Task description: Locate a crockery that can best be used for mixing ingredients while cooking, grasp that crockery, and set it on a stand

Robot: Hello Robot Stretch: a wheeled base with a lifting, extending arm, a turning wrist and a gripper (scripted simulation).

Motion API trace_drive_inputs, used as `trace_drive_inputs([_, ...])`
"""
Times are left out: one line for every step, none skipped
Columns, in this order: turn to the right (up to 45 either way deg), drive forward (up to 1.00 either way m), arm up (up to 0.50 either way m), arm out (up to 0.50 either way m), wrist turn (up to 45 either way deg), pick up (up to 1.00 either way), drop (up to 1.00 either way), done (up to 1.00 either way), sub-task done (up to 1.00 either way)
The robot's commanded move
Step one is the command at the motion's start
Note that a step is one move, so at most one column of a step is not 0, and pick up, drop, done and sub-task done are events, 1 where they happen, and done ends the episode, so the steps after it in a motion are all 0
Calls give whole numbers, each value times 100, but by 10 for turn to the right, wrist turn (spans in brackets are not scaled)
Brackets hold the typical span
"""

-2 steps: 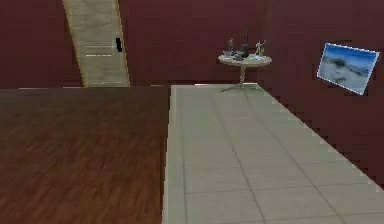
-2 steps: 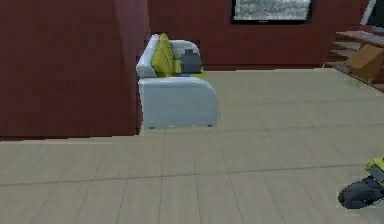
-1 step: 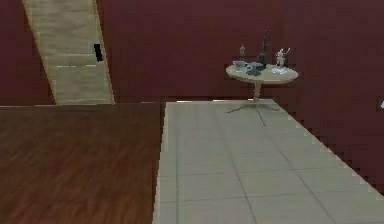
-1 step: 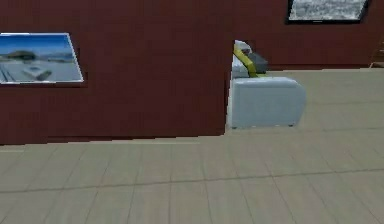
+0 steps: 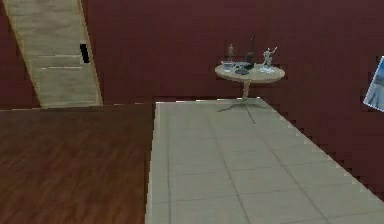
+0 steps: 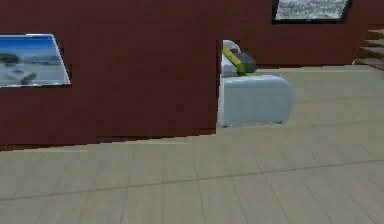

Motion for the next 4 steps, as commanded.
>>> trace_drive_inputs([0, 100, 0, 0, 0, 0, 0, 0, 0])
trace_drive_inputs([0, 100, 0, 0, 0, 0, 0, 0, 0])
trace_drive_inputs([180, 0, 0, 0, 0, 0, 0, 0, 0])
trace_drive_inputs([0, 10, 0, 0, 0, 0, 0, 0, 0])
